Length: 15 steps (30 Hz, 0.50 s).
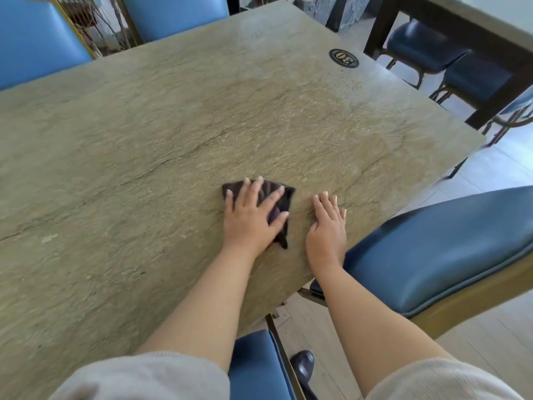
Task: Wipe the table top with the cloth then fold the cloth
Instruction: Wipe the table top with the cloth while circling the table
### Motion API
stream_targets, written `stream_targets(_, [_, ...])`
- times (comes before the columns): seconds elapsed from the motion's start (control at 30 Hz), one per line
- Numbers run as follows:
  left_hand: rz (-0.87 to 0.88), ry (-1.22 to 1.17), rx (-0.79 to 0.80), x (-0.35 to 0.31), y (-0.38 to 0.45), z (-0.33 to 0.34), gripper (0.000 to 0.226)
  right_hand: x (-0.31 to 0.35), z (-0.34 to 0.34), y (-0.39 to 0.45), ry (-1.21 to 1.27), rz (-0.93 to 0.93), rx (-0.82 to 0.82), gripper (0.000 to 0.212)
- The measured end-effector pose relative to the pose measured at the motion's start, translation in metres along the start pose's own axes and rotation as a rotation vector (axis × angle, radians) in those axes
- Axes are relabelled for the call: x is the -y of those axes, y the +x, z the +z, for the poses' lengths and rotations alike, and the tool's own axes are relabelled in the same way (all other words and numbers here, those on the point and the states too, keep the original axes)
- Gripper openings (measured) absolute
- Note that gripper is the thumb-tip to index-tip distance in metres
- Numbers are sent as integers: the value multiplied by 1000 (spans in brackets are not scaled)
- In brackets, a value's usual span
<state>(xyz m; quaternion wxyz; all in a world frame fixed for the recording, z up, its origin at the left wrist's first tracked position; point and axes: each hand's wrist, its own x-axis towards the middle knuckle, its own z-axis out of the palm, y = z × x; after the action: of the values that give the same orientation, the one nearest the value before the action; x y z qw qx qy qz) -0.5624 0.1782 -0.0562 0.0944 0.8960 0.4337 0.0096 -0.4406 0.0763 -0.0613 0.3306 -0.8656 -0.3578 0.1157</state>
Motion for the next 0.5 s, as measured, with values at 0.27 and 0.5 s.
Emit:
stream_targets(0.27, [-315, -26, -52, 56, -52, -10, 55, 5, 1, -4, -251, -60, 76, 57])
stream_targets(0.5, [136, 107, -9, 65, -177, -2, 57, 71, 32, -49, -143, -390, 392, 50])
